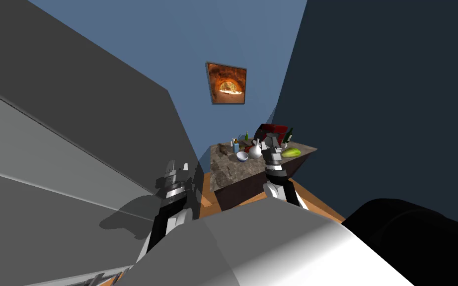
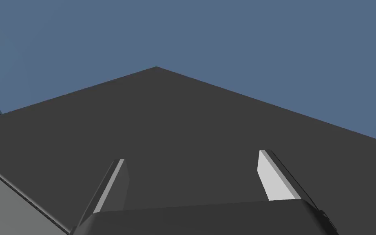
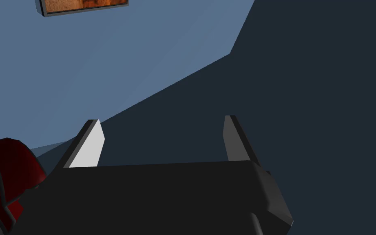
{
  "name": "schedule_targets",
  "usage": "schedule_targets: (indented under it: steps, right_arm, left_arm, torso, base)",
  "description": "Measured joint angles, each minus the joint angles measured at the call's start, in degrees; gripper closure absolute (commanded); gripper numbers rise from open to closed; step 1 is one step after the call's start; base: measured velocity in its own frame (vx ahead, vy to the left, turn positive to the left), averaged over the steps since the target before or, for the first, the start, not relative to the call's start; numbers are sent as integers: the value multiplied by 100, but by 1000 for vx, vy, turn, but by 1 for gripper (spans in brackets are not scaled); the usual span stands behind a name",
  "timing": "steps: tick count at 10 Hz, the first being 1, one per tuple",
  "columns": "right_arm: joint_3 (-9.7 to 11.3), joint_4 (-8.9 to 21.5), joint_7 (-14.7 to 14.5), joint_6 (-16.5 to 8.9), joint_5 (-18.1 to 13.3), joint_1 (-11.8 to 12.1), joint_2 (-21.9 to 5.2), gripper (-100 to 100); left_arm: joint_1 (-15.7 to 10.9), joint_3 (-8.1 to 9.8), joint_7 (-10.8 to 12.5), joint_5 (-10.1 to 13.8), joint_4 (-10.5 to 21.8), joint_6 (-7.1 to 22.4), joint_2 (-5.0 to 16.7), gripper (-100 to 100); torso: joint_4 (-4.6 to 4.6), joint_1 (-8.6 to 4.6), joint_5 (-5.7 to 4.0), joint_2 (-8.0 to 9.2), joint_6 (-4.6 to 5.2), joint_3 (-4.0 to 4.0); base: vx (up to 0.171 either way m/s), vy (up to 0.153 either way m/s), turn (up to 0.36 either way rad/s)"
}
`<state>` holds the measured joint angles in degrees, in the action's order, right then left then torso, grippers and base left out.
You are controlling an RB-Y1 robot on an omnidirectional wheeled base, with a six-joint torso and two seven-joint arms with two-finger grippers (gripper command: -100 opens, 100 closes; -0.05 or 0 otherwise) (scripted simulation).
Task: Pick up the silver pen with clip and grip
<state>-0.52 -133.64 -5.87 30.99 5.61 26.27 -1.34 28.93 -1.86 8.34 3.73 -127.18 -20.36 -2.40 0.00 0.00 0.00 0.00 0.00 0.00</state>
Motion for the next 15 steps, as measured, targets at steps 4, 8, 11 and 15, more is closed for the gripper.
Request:
schedule_targets:
  steps: [4, 8, 11, 15]
  right_arm:
    - [0, 0, 0, 0, 0, -1, 0, 0]
    - [0, 0, 0, 0, 0, 0, 0, 0]
    - [0, 0, 0, 0, 0, -1, 0, 0]
    - [0, 0, 0, 0, 0, -1, -1, 0]
  left_arm:
    - [14, 66, -191, -106, 28, -7, 608, -100]
    - [44, 161, -485, -269, 78, -24, 1233, -100]
    - [74, 249, -734, -425, 152, -56, 1707, -100]
    - [151, 366, -1101, -656, 227, -82, 2343, -100]
  torso:
    - [5, 20, 4, 22, 1, 12]
    - [5, 20, 5, 20, 0, 12]
    - [5, 19, 4, 22, 1, 13]
    - [6, 21, 5, 28, 1, 16]
  base:
    - [-53, 54, -62]
    - [-52, 49, -64]
    - [-54, 38, -77]
    - [-70, 45, -101]
